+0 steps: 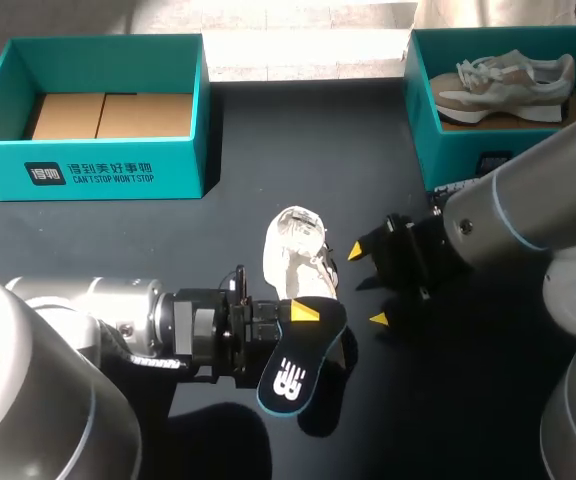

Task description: Take the shoe out of the shoebox, open the shoe tongue, remove and reinsert the insole, then place the shoe into the shoebox

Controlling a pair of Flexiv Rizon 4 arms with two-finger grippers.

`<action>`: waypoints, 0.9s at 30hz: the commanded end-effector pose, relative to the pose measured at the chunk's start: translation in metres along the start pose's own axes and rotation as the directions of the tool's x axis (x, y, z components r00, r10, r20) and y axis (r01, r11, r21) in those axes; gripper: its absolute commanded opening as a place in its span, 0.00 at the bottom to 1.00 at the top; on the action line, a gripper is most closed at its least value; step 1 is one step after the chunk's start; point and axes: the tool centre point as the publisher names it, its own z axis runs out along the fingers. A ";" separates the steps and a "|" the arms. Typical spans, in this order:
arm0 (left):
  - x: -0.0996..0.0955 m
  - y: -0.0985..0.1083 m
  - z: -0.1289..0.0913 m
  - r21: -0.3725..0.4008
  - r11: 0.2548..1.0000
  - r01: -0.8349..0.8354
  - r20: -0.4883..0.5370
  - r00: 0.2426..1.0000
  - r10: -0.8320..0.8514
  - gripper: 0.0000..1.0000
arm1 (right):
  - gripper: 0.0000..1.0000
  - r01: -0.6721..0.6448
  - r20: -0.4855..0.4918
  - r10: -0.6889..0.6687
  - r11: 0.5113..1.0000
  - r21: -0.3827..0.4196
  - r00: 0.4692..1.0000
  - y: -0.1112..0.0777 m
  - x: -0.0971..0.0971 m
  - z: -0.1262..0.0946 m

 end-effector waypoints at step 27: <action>0.004 0.054 0.005 -0.066 0.998 -0.008 -0.003 1.000 0.008 0.00 | 1.00 0.011 -0.033 -0.009 0.998 0.056 0.999 0.012 -0.009 0.014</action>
